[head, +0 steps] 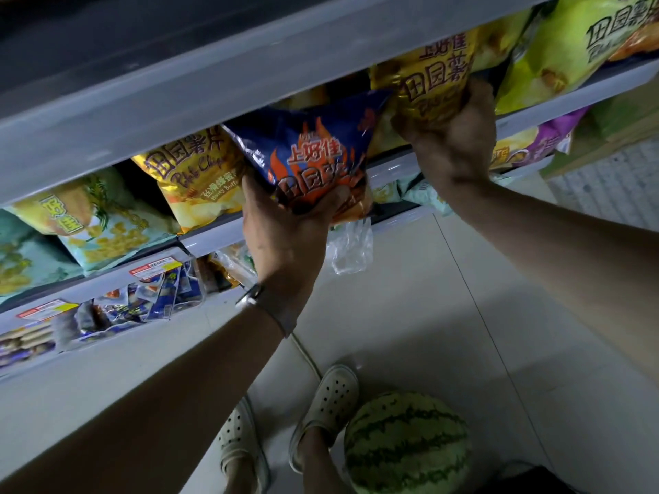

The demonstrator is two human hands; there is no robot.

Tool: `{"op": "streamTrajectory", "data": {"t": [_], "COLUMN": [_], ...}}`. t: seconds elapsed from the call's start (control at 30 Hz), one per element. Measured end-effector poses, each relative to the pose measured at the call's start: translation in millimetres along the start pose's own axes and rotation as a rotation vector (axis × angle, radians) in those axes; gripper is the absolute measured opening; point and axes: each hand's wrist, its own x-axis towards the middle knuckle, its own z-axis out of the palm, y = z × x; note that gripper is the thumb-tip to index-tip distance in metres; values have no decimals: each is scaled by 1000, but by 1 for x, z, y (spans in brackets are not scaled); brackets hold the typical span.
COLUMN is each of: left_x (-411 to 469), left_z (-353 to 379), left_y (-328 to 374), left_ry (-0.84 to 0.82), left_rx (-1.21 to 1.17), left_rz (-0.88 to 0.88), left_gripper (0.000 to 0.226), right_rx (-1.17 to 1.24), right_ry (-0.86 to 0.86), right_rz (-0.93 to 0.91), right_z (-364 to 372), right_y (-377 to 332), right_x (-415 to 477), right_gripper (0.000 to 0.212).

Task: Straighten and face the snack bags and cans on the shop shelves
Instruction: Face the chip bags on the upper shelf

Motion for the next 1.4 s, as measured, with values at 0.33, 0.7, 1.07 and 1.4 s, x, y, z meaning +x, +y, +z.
{"op": "streamTrajectory", "data": {"t": [0.33, 0.7, 1.07, 1.4], "left_x": [-32, -12, -17, 8], "left_z": [-72, -81, -2, 116], "left_y": [-69, -63, -4, 58], "left_ry": [-25, -202, -382, -137], "left_rx": [103, 91, 38, -126], "left_rz": [-91, -67, 1, -2], "left_gripper": [74, 72, 69, 87], "right_rx": [37, -120, 136, 150], "right_ry": [-217, -486, -205, -43], "right_rz": [73, -83, 411, 31], "right_z": [49, 49, -33, -57], "right_y": [-58, -44, -12, 35], "right_x": [-64, -69, -96, -35], "right_gripper": [102, 79, 30, 28]}}
